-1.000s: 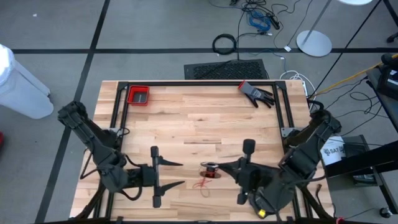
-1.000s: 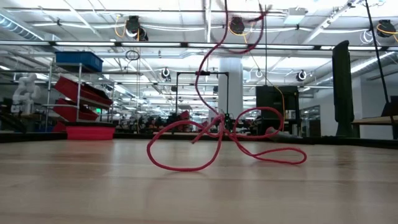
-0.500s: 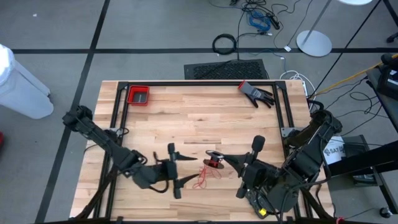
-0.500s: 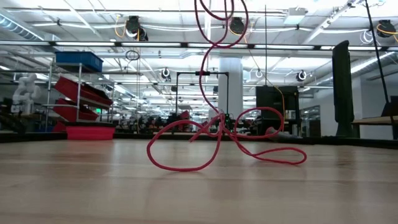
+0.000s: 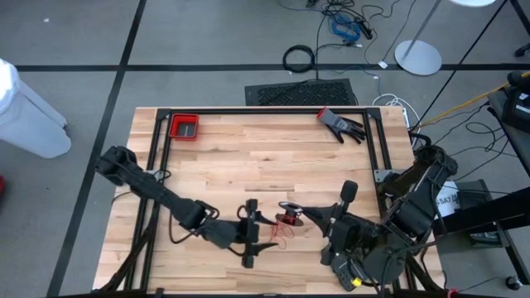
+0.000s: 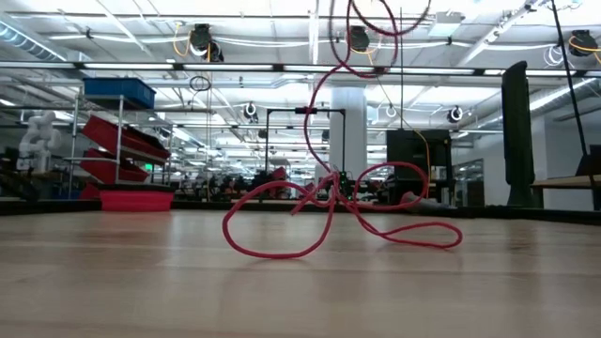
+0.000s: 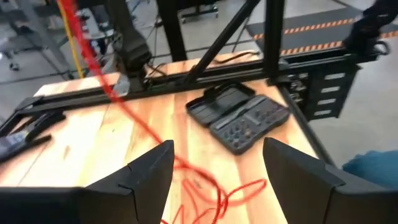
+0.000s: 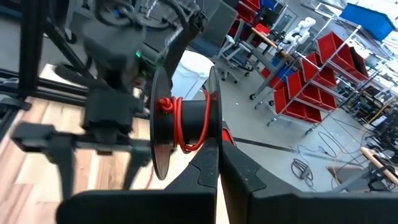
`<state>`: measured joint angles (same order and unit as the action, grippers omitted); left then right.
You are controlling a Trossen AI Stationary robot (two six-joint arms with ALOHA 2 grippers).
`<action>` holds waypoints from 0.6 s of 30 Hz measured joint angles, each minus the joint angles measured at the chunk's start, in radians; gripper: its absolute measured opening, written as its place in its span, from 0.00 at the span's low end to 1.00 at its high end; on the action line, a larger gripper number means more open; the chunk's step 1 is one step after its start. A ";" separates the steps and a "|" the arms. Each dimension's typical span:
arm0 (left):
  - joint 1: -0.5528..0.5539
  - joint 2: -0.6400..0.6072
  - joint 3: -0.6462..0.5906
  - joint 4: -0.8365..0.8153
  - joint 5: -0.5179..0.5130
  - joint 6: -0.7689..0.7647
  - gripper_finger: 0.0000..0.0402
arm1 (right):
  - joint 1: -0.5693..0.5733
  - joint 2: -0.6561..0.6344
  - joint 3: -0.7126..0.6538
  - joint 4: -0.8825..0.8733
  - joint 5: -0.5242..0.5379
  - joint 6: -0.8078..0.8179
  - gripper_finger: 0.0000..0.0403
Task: Coil cords
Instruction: Coil the red wire onto the spool
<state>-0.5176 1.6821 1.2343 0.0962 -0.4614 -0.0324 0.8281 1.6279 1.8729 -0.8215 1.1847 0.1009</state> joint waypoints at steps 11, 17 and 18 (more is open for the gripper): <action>0.047 0.059 0.000 -0.010 0.172 -0.038 0.63 | 0.056 -0.014 0.000 -0.001 0.048 -0.005 0.00; 0.053 0.102 0.000 -0.008 0.181 0.014 0.63 | 0.093 -0.025 0.000 -0.001 0.069 -0.003 0.00; 0.056 0.107 0.000 -0.009 0.181 0.020 0.62 | 0.100 -0.026 0.000 -0.001 0.080 -0.003 0.00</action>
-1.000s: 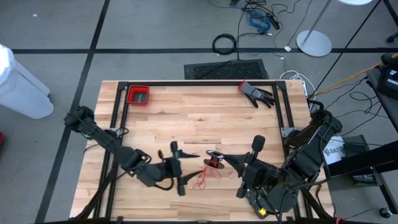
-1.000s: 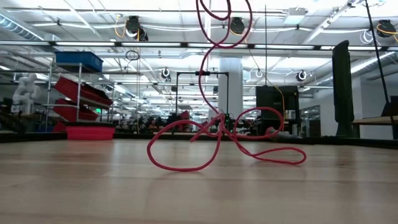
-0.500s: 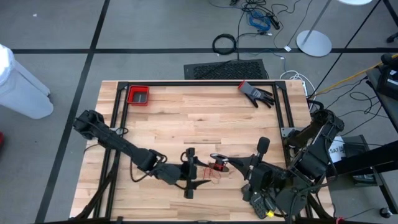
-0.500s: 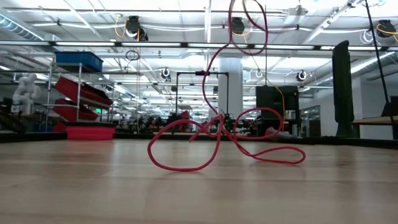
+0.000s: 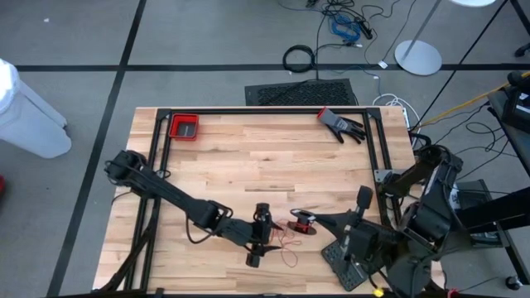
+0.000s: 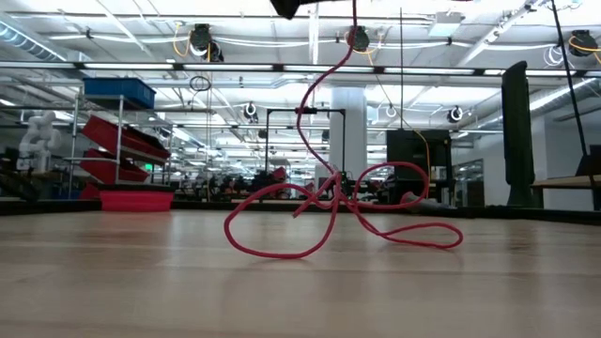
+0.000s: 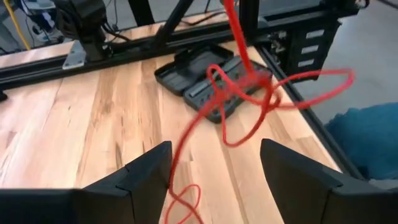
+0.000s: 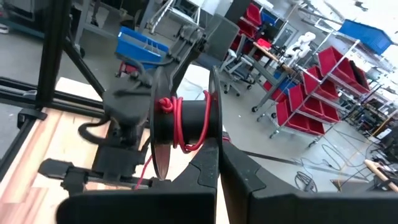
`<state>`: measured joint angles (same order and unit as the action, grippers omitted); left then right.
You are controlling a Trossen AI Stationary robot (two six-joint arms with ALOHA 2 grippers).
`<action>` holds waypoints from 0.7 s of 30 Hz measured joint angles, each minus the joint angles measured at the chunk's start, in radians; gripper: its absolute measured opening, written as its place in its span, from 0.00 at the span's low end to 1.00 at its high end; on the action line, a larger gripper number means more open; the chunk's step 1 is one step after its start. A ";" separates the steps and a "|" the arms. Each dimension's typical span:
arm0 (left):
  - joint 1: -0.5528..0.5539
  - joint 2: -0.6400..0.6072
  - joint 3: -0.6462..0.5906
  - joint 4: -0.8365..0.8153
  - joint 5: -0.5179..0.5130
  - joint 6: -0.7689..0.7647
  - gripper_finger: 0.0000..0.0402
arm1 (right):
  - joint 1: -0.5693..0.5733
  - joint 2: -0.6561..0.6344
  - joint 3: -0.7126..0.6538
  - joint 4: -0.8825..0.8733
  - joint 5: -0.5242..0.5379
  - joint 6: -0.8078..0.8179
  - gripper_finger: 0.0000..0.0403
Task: Coil cords
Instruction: Coil the red wire onto the spool
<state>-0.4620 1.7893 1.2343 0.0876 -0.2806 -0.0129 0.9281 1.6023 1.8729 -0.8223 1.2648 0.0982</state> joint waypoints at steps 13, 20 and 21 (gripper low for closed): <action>0.010 0.014 0.000 -0.050 -0.002 0.043 0.06 | 0.054 -0.006 0.000 -0.007 0.065 -0.004 0.00; -0.053 0.014 0.000 -0.292 0.057 -0.223 0.02 | 0.069 -0.011 0.000 -0.037 0.086 0.030 0.00; -0.076 0.014 0.000 -0.309 0.060 -0.247 0.02 | 0.069 -0.011 0.000 -0.037 0.094 0.031 0.00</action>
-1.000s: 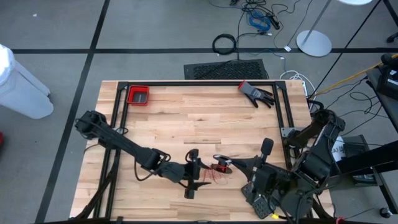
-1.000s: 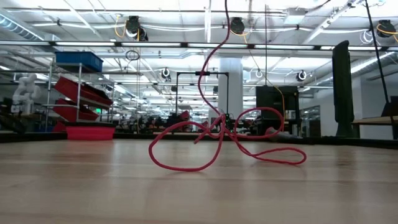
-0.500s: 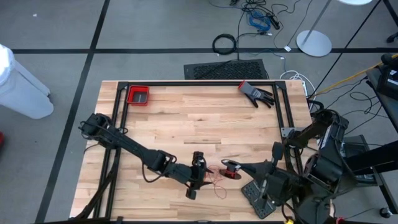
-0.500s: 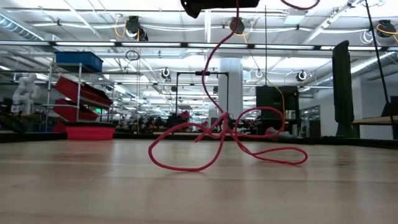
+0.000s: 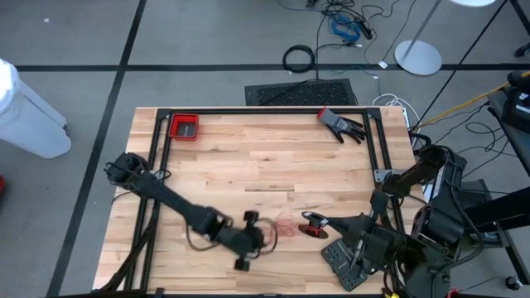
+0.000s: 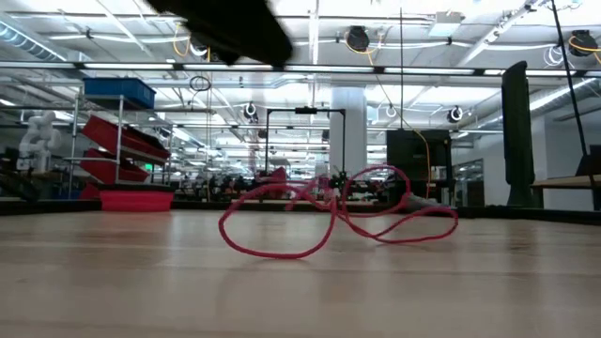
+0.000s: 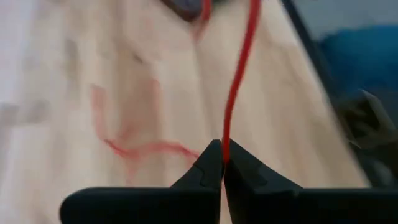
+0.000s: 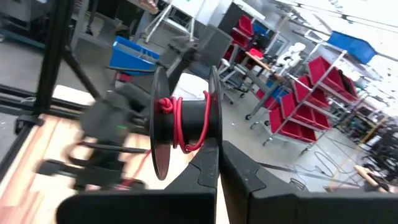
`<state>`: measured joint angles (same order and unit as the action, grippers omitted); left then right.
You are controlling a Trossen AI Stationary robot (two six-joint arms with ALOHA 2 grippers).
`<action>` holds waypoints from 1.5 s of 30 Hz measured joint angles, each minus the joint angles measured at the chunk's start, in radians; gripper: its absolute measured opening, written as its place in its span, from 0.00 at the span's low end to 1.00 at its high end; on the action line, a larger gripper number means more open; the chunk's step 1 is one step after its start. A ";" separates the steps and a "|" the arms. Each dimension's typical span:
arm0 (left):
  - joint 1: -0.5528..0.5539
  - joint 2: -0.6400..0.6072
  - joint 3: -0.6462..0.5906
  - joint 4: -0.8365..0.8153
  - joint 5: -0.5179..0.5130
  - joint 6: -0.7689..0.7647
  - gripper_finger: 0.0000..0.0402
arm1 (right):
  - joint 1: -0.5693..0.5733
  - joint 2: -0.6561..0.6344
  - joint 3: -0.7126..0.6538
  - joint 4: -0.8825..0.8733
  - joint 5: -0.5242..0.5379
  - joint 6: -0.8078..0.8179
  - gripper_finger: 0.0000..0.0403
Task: Coil cords
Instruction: Coil the red wire onto the spool
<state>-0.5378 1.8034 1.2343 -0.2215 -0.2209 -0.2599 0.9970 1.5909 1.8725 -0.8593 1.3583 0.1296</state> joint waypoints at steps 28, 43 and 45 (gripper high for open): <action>-0.533 0.000 0.000 -0.122 -0.158 -0.738 0.01 | 0.020 0.000 -0.001 -0.082 0.003 0.146 0.00; -0.748 0.075 0.001 -0.117 -0.334 -1.149 0.01 | 0.040 0.000 -0.001 -0.159 -0.003 0.261 0.00; -0.761 0.097 0.001 -0.118 -0.317 -1.204 0.01 | 0.040 0.000 -0.001 -0.169 -0.003 0.275 0.00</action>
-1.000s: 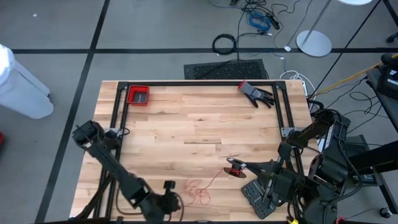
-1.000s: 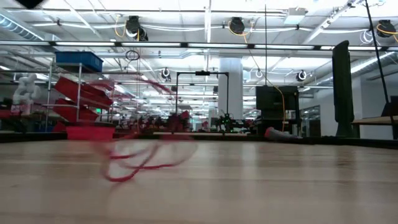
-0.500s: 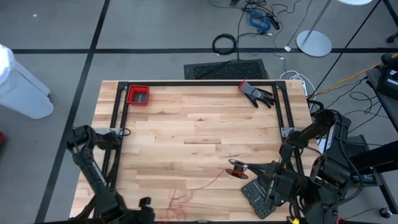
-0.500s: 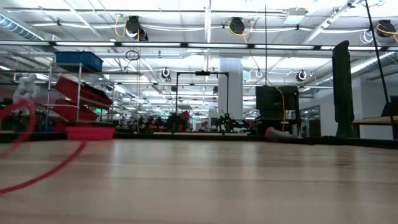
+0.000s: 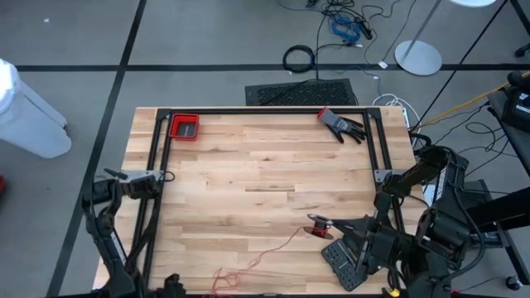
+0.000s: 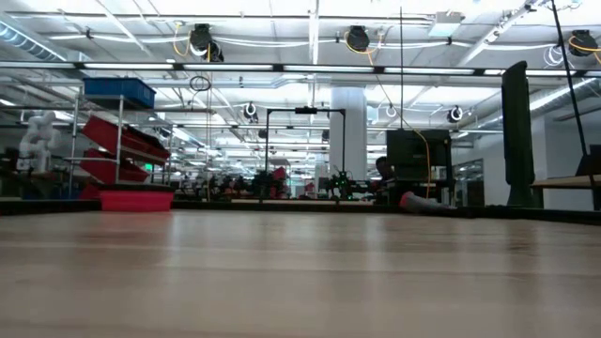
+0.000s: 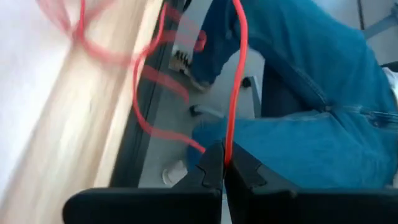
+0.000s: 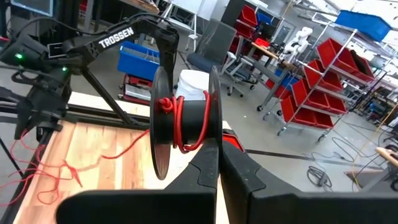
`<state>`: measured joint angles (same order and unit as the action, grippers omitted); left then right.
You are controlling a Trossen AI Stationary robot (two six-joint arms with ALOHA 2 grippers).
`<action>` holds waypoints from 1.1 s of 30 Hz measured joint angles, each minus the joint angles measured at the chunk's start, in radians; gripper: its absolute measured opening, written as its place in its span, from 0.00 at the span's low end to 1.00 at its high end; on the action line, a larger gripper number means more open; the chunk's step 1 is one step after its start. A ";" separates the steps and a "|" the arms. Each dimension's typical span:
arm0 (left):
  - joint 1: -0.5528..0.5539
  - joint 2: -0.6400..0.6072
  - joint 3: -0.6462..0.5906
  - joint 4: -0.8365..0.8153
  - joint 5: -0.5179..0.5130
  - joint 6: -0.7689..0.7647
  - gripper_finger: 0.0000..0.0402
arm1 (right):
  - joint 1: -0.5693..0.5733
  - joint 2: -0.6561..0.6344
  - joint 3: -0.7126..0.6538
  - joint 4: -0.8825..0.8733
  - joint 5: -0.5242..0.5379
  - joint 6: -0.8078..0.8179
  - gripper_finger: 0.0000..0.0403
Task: Coil cords
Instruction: Coil the red wire onto the spool
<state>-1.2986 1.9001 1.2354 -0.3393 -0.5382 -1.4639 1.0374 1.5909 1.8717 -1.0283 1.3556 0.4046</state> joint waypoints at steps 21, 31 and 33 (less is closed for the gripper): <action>0.004 0.111 0.147 0.216 0.039 0.270 0.09 | 0.011 0.000 0.000 -0.002 -0.020 0.012 0.00; 0.126 -0.020 0.236 -0.431 -0.180 0.241 0.09 | 0.011 0.006 0.000 -0.002 -0.023 0.021 0.00; 0.151 -0.059 0.240 -0.476 -0.205 0.253 0.09 | 0.011 0.009 0.000 -0.002 -0.026 0.022 0.00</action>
<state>-1.1476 1.8406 1.4753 -0.8150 -0.7435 -1.2108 1.0485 1.5998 1.8717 -1.0304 1.3291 0.4263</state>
